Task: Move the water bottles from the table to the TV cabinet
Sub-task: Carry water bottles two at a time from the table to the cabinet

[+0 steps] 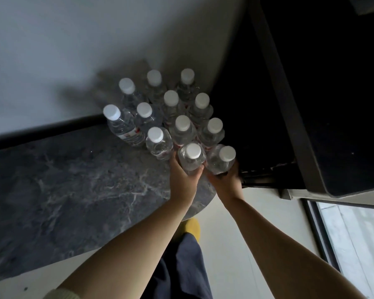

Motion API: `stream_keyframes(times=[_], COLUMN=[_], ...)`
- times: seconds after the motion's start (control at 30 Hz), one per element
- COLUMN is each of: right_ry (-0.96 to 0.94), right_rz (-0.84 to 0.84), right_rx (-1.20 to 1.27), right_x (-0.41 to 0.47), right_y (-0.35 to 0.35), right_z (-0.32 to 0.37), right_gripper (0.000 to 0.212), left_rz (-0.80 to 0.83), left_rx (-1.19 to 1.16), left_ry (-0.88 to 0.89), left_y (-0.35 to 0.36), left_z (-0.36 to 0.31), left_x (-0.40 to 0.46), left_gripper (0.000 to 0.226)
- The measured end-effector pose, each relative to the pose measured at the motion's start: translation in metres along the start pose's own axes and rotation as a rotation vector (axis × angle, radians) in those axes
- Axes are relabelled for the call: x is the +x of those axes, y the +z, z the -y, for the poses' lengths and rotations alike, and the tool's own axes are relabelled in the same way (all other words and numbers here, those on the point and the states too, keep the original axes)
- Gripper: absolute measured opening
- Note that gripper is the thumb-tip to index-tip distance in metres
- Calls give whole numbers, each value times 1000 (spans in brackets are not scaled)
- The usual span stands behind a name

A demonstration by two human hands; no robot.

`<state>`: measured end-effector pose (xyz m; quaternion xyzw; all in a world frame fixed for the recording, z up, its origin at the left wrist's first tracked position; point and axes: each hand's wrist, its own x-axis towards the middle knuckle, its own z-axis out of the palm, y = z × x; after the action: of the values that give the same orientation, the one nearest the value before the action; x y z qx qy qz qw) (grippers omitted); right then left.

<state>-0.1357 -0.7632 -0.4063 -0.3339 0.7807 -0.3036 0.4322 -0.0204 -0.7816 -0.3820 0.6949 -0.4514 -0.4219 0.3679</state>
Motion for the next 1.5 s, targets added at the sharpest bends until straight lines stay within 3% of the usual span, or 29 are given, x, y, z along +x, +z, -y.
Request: stream_keyframes(times=[0.3,0.43,0.63,0.83,1.1,1.3,1.5], right_ry=[9,-91,-290,-376,-517,-797,-897], right_rz=[6,-15,45,122,161,153,170], right_rx=[22,-133,-363,-823,-1135,-1128,-1155], right_x=[-67,-91,-106,-114,-128,-151,-160], right_y=[-27,-41,-68,-85,-77,-77,-108], right_z=[59,110,201,266,344,367,354], right_gripper=[99,97,72,54,45,39,39], left_rz=[139,167,251,240,103,14,-47], left_rx=[60,122,423,567,750,758,684], left_ry=[-100,25,206,233,268,225,105], left_y=[-69,-98,-143,-200,-272,-283,-256], left_z=[-56,-103,-158,-195,-246,-259,-256], left_x=[-8,4,18,19,6,-29,-82], left_gripper=[84,76,60,56,58,57,54])
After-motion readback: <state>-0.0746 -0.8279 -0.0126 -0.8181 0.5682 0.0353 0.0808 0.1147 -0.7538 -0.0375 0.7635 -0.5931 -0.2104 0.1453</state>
